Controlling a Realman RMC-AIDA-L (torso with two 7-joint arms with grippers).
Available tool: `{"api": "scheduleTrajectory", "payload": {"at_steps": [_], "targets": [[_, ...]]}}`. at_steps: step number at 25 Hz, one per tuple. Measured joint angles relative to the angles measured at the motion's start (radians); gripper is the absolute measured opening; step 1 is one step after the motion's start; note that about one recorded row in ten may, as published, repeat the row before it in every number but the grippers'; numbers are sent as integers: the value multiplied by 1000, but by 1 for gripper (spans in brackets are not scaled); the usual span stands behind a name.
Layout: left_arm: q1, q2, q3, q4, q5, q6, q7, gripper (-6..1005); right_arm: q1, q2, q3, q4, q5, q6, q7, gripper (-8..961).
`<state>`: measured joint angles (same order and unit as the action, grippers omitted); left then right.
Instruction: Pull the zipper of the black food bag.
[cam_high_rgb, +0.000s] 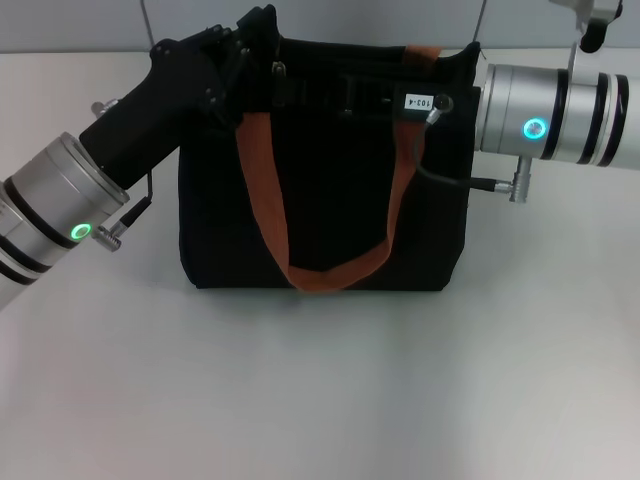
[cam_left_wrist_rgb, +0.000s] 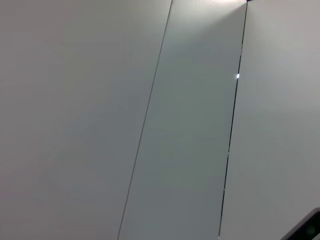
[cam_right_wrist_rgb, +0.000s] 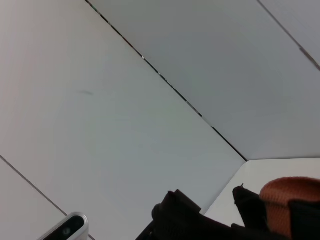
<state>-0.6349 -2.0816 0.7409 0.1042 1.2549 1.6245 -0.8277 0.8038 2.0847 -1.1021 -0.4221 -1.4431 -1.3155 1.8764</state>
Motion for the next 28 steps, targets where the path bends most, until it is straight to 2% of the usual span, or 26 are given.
{"api": "scheduleTrajectory", "payload": {"at_steps": [6, 22, 28], "targets": [[21, 0, -9, 1, -14, 1, 5, 28, -35, -3, 0, -29, 0, 3, 43, -2], [46, 1, -9, 8, -22, 0, 10, 29, -43, -3, -2, -53, -15, 42, 73, -1], [60, 2, -35, 10, -23, 0, 10, 29, -57, -5, 5, -59, -15, 49, 79, -1]]}}
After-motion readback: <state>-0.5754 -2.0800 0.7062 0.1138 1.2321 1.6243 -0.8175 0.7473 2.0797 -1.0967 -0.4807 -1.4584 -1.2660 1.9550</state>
